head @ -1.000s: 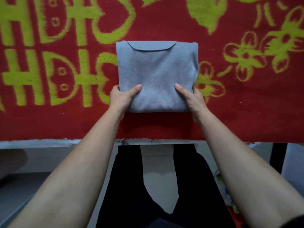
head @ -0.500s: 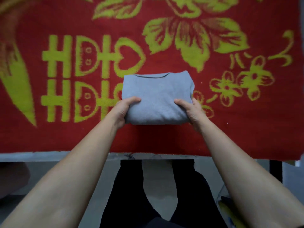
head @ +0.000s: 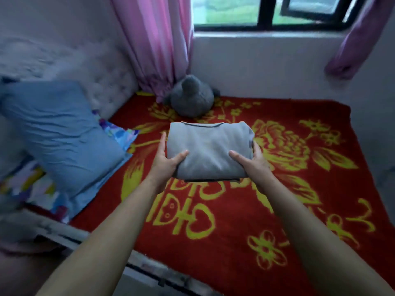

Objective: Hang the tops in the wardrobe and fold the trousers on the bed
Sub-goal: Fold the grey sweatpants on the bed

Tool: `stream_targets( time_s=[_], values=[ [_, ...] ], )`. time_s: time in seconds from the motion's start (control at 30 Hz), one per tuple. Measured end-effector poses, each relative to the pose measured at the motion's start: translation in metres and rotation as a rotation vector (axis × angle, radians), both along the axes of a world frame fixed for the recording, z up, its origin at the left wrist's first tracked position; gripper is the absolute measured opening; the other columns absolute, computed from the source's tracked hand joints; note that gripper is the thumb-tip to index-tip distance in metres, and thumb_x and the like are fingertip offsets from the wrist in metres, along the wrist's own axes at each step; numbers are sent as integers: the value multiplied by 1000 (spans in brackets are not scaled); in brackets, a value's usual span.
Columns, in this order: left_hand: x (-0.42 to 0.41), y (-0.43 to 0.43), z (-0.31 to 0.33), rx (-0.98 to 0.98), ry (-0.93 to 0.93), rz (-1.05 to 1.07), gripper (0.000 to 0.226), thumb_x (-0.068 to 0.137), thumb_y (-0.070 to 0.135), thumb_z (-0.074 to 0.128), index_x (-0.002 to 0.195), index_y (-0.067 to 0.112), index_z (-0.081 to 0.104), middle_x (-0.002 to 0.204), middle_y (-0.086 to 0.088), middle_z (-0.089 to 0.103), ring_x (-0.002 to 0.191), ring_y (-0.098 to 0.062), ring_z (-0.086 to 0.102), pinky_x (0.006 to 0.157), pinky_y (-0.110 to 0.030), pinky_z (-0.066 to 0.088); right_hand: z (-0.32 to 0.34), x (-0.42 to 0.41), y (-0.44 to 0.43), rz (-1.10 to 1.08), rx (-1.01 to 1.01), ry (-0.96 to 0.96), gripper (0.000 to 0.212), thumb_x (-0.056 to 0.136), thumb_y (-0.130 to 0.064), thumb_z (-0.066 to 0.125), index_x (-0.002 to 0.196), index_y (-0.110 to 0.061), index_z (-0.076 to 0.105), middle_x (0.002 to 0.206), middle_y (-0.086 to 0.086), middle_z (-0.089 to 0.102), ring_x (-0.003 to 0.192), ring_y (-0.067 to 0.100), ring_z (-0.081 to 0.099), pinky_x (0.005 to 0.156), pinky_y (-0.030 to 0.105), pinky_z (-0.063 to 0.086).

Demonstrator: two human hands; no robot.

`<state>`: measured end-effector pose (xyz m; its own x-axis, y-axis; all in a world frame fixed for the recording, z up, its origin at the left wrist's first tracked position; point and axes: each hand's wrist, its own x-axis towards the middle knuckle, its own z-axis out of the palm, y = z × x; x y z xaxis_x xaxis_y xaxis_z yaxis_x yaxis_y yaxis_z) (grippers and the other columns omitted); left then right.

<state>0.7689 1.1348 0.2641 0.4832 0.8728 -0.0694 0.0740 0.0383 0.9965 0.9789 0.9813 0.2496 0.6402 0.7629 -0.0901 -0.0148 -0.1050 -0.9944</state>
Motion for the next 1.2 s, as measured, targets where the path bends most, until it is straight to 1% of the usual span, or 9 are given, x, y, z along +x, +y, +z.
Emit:
stream_targets(
  time_s=[0.13,0.23,0.37,0.53,0.7,0.77,0.93,1.1,1.2],
  values=[
    [-55,-37,42,114,-63,165,88,79,12,79,151,29,31,134,20,54,120,-6,59,99,-28,49,38,-30,-1,202,165,-84,110,80,-26,84,157,-33,6,130,-38,48,115,-17,54,90,11,50],
    [-107,-68,66,159,-77,324,91,67,25,88,145,34,41,128,18,62,113,-8,64,91,-26,53,63,-66,0,360,199,-166,106,81,-32,82,158,-33,10,158,-16,31,141,2,38,114,30,39],
    [-191,-114,102,160,-79,521,99,54,43,94,141,34,47,135,5,60,112,-8,65,90,-28,55,92,-136,8,531,235,-278,98,84,-36,79,159,-27,17,164,-7,19,148,7,22,121,31,23],
    [-303,-166,148,224,-94,769,90,63,30,86,144,27,45,133,0,61,114,-13,63,102,-40,50,137,-254,18,718,350,-321,94,86,-28,77,159,-18,19,162,-6,22,146,4,23,116,16,20],
    [-440,-223,189,278,-191,1007,84,72,21,87,142,37,44,123,1,65,102,-17,70,84,-48,58,181,-410,20,887,473,-308,94,86,-22,78,158,-15,18,158,-4,28,136,-4,32,101,-1,27],
    [-500,-245,206,332,-192,1086,87,74,21,85,147,32,39,119,7,64,99,-10,70,79,-38,60,194,-479,14,934,504,-286,96,85,-24,79,158,-15,18,158,-3,30,136,-1,35,104,2,31],
    [-642,-290,245,496,-108,1244,72,81,26,80,143,28,42,129,9,56,112,-6,59,93,-28,52,231,-649,2,1072,592,-290,96,82,-37,81,155,-23,21,147,-10,42,127,-1,48,107,18,40],
    [-766,-324,292,613,-42,1291,66,85,14,73,143,28,44,124,12,57,101,0,63,74,-16,53,285,-789,-9,1163,737,-287,92,73,-58,77,148,-38,28,121,-43,49,113,-17,52,93,8,44],
    [-826,-331,322,699,-30,1314,68,80,9,71,142,27,46,119,15,59,93,9,63,66,-10,52,320,-850,-12,1185,822,-280,90,72,-63,75,145,-44,27,129,-30,50,122,-2,55,101,22,45]
  ],
)
